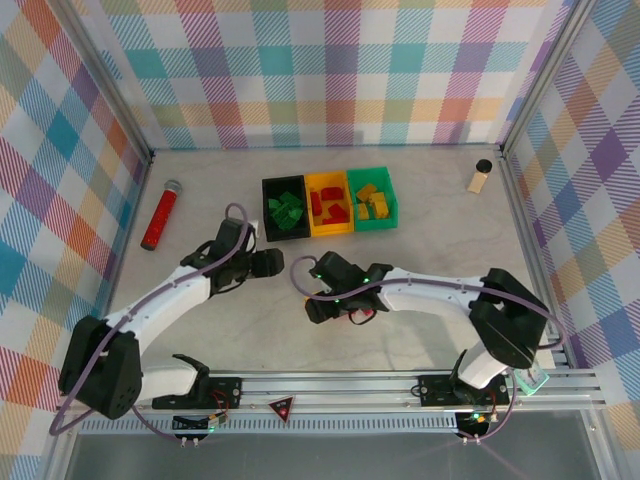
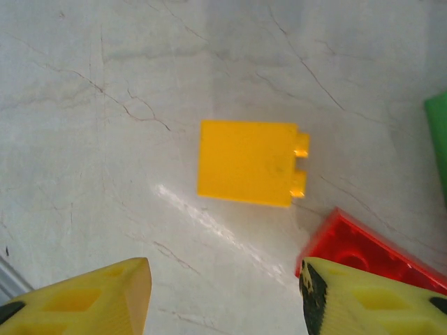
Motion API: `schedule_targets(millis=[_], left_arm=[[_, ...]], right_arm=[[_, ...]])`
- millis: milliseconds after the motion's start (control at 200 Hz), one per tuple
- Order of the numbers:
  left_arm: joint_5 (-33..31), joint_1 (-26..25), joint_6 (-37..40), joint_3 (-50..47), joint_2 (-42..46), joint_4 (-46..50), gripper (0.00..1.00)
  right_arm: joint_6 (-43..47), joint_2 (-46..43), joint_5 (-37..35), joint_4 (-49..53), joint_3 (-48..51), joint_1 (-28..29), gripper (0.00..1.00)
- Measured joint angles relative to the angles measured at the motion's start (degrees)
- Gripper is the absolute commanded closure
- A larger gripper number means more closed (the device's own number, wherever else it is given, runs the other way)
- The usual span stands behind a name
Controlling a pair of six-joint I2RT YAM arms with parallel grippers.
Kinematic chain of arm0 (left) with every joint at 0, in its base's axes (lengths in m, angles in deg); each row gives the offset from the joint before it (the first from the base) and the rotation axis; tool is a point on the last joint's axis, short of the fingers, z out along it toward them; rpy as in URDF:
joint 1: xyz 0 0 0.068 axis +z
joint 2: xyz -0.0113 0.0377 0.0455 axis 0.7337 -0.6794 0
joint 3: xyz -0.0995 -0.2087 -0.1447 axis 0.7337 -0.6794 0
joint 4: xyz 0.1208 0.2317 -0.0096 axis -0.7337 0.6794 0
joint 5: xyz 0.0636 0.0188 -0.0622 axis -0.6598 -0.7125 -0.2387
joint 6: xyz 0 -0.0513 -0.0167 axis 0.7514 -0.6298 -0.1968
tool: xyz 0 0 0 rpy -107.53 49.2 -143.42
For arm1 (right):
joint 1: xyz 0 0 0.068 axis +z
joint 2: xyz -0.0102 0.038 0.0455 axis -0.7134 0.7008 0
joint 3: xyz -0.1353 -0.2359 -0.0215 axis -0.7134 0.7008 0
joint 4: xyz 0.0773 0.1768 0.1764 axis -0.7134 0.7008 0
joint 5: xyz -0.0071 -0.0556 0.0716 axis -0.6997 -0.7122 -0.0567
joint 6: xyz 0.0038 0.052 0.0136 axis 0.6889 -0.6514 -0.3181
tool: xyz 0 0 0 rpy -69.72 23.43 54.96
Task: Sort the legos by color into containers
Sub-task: Place the lego in the container, then pick up the lego from the bottom-center of the table.
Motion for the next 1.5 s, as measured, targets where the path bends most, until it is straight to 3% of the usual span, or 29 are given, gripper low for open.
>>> schedule_targets(millis=[305,820,1115,1500], left_arm=[[1.2,0.0,-2.4,-4.7,4.9,-0.8,0.31],[1.2,-0.3,-4.5,-7.0,5.8,-1.2,0.31],[1.2,-0.6,-5.1,-7.6,6.6,-1.3,0.31],[1.4,-1.6,-6.5,-9.1,6.6,-2.5,0.31]], right_arm=[[0.5,7.4,-3.7,2.3,-6.8,0.8,0.41],[0.6,12.8,-7.9,6.6,-11.0,0.8,0.42],[1.2,14.2,-8.0,7.3,-13.0,0.8,0.60],[4.6,11.0,-10.6,8.2,-13.0,0.1,0.62]])
